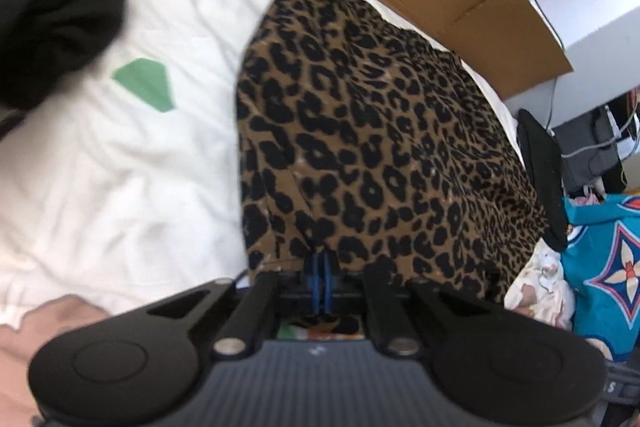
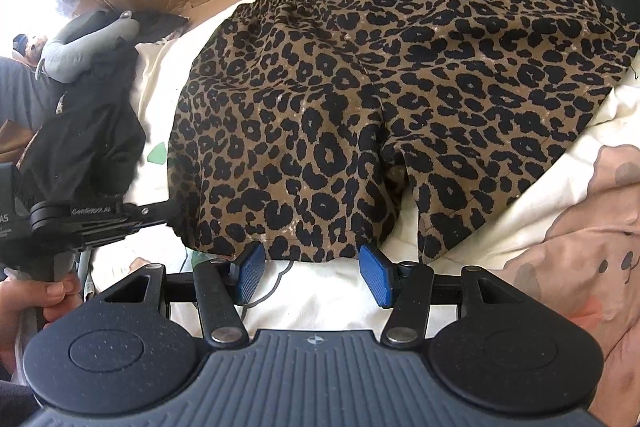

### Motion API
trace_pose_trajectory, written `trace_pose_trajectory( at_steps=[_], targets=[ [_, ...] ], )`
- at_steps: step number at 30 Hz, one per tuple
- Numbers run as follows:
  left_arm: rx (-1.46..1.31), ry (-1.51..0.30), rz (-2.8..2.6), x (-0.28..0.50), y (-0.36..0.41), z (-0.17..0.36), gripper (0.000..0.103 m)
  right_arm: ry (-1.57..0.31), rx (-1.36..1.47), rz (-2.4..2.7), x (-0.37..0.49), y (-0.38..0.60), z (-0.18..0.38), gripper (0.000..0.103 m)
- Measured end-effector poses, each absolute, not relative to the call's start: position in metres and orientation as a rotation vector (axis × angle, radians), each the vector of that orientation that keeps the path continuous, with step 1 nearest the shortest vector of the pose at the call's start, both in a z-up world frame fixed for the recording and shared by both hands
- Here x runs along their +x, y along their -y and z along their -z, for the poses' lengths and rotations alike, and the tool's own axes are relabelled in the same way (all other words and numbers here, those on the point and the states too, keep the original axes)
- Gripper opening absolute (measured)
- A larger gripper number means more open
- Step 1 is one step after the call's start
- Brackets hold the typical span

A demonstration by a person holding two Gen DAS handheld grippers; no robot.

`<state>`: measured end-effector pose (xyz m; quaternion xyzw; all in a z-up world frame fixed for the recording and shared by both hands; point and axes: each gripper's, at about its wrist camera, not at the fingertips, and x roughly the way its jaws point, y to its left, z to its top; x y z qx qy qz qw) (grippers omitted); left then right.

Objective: Fold clothes

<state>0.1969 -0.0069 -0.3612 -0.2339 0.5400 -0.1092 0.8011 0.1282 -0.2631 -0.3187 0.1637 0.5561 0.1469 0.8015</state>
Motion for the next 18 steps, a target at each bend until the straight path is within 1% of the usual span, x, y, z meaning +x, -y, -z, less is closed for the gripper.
trace_pose_trajectory(
  at_steps=[6,9,12,13,18],
  targets=[
    [-0.489,-1.191,0.214,0.209,0.025,0.385,0.003,-1.201,0.365,-0.306,0.128,0.265,0.32,0.06],
    [-0.487,-1.21,0.2,0.213,0.027,0.391,0.005,-1.203,0.37,-0.306,0.129,0.265,0.321,0.06],
    [-0.495,-1.21,0.207,0.209,0.025,0.386,0.01,-1.204,0.373,-0.307,0.13,0.264,0.321,0.06],
    [-0.485,-1.209,0.211,0.207,0.024,0.383,0.013,-1.204,0.375,-0.306,0.13,0.264,0.321,0.06],
    [-0.429,-1.188,0.215,0.192,0.018,0.369,0.015,-1.202,0.382,-0.309,0.13,0.263,0.321,0.06]
  ],
)
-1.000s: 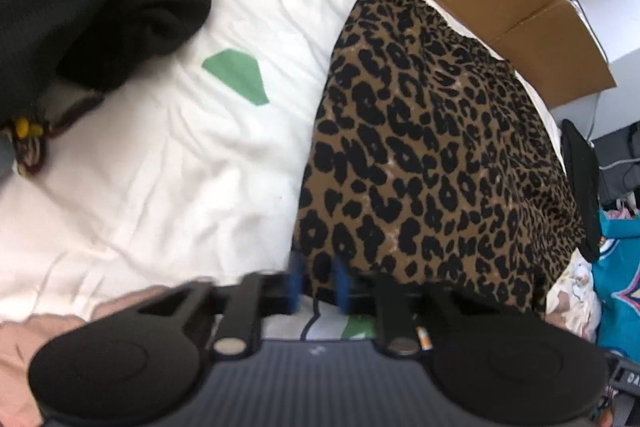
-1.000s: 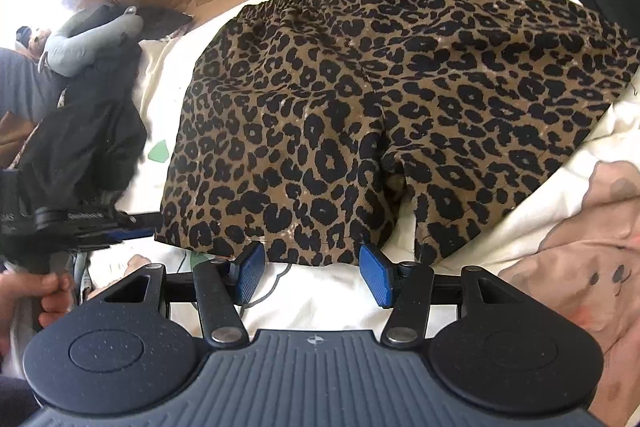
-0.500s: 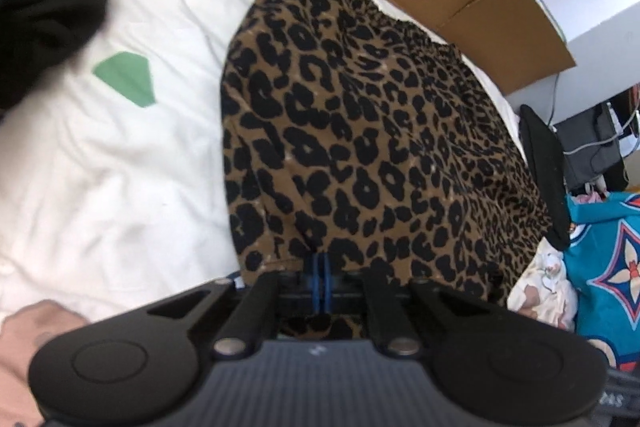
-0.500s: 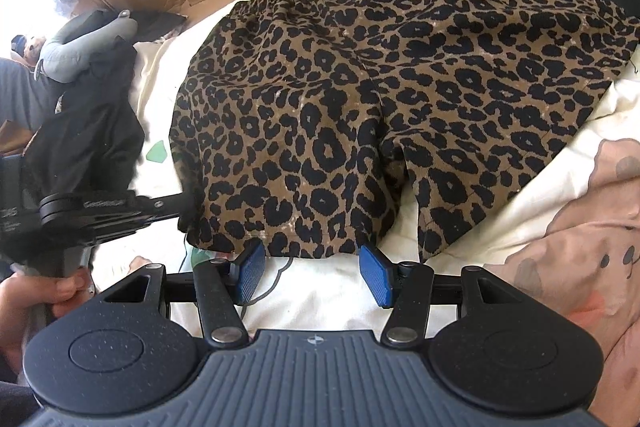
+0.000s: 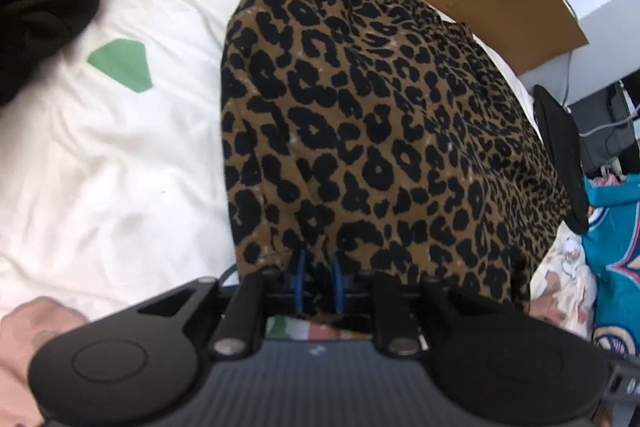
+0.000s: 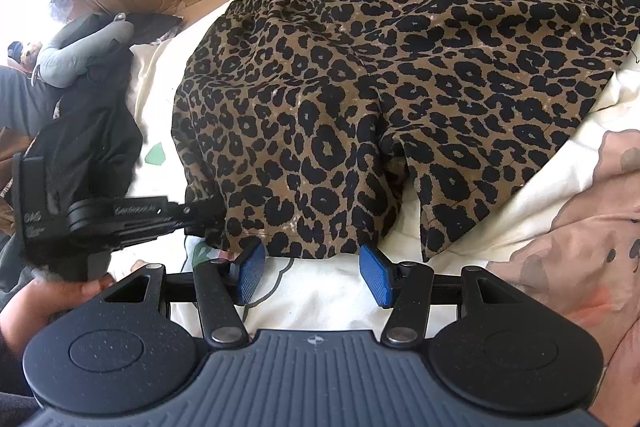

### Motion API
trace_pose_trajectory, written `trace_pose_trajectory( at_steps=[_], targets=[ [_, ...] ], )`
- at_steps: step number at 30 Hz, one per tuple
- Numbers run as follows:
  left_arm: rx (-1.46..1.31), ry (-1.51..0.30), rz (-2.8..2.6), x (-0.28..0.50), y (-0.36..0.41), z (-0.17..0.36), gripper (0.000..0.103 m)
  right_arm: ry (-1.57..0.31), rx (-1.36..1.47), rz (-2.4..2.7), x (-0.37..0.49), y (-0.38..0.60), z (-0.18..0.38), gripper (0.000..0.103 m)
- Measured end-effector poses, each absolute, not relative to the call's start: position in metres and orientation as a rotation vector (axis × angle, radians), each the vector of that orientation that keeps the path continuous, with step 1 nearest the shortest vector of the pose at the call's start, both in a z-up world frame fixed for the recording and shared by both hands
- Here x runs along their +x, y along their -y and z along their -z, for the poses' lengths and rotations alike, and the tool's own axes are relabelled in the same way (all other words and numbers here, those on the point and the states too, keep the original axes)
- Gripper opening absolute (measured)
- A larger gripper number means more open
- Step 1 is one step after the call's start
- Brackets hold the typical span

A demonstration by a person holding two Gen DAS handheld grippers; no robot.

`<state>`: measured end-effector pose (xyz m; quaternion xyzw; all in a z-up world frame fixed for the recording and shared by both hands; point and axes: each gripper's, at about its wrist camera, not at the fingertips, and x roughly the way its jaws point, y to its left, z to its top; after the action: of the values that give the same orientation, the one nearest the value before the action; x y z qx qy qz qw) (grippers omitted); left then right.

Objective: Fold clothes

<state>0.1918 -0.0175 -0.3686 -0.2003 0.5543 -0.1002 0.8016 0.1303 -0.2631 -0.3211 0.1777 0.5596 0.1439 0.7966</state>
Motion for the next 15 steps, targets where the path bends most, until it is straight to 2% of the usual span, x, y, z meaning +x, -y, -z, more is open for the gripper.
trace_pose_trajectory(
  at_steps=[15],
  targets=[
    [-0.447,-1.137,0.144,0.173,-0.013,0.351,0.015,-1.198,0.369,-0.325,0.127,0.257,0.32,0.06]
  ],
)
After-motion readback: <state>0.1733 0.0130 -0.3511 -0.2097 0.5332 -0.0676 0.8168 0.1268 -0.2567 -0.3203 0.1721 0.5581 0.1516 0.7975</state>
